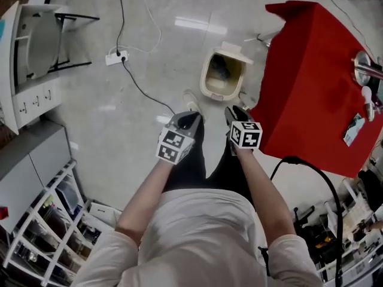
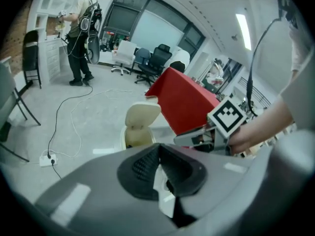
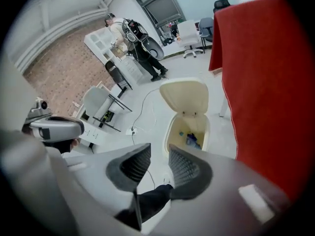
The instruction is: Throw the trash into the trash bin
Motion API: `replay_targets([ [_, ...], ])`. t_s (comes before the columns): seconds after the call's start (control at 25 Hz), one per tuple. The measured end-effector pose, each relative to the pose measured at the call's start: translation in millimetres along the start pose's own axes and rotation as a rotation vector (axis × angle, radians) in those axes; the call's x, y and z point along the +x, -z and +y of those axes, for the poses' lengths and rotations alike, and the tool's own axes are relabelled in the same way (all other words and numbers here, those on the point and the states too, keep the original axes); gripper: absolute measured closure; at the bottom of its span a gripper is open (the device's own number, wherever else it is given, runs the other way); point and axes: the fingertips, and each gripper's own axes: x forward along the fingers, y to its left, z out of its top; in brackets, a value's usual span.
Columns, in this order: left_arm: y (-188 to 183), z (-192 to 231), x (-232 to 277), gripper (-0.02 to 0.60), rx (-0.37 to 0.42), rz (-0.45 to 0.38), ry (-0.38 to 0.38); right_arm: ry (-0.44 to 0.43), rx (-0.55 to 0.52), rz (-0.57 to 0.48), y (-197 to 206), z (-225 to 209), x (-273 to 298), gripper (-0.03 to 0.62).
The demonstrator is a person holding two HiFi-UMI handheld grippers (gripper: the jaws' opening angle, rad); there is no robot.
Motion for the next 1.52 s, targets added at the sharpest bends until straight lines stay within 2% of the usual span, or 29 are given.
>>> replay_targets([
  [0.08,-11.1,-10.5,-12.0,0.577,0.023,0.002,0.006,-0.010,-0.025,-0.029,-12.3,8.5,-20.6,0.502],
  [0.24,-31.9,-37.2,-35.6,0.577,0.074,0.014,0.033,-0.007,-0.047,-0.084,-29.2,16.6,-64.5,0.526],
  [0.4,-59.9,-54.4,-58.0,0.577,0.140,-0.010,0.045,-0.017,-0.112,-0.210,-65.4,31.4,-115.7,0.583],
  [0.52,-83.6,-61.4,-78.9,0.577,0.173,-0.053,0.043,-0.041,-0.188,-0.283,-87.2,52.6,-152.7,0.591],
  [0.64,-98.1,-67.7,-89.8,0.577,0.202,-0.081,0.047,-0.062,-0.232,-0.312,-93.6,65.5,-174.7,0.592],
  [0.92,-116.8,-104.0,-109.4,0.577,0.259,-0.131,0.078,-0.077,-0.229,-0.354,-98.7,73.9,-218.4,0.592],
  [1.24,-141.7,-132.4,-127.9,0.577,0.235,-0.187,0.092,-0.086,-0.270,-0.396,-107.0,82.7,-258.6,0.592],
  [1.52,-146.6,-136.1,-135.8,0.577,0.221,-0.207,0.091,-0.101,-0.308,-0.397,-108.0,95.4,-263.0,0.592],
])
